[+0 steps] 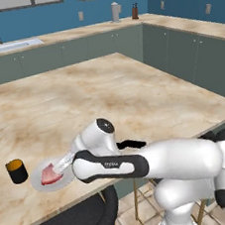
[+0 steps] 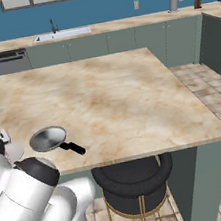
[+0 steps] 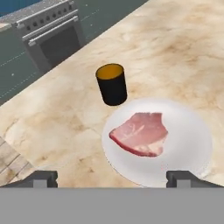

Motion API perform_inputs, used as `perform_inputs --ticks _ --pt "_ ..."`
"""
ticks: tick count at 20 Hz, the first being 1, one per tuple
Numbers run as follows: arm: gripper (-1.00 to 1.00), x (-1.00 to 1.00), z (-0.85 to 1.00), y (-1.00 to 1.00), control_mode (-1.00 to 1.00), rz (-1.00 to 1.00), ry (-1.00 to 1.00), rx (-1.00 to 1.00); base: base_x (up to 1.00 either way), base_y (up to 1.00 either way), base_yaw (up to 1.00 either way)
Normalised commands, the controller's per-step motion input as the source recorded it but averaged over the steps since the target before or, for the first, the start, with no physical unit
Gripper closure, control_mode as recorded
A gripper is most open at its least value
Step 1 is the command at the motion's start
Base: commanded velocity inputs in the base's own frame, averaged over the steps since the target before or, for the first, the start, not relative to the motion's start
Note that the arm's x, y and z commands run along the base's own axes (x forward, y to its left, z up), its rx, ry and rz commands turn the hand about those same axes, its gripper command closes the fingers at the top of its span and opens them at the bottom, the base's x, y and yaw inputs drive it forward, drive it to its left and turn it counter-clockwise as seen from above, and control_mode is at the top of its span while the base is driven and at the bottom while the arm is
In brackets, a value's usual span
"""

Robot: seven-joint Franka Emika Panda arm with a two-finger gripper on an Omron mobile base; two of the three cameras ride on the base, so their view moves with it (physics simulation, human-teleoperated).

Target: Pick up the pan with the steak in it and place it on the dining table. Then place the steak on the plate.

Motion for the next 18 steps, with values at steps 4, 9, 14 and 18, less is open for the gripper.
perform_inputs --ticks 4,9,14,18 --pt "-1.0 -0.39 0.18 -0.63 -1.0 -0.04 0.01 0.2 0.0 0.0 0.0" --pt "-1.0 -0.48 0.08 -0.28 -1.0 0.01 -0.18 0.13 0.0 0.0 0.0" --pt "-1.0 -0.75 0.22 -0.33 -1.0 0.0 -0.35 0.17 0.0 0.0 0.0" --pt "-1.0 -0.89 0.27 -0.27 -1.0 0.0 -0.3 0.1 0.0 0.0 0.0"
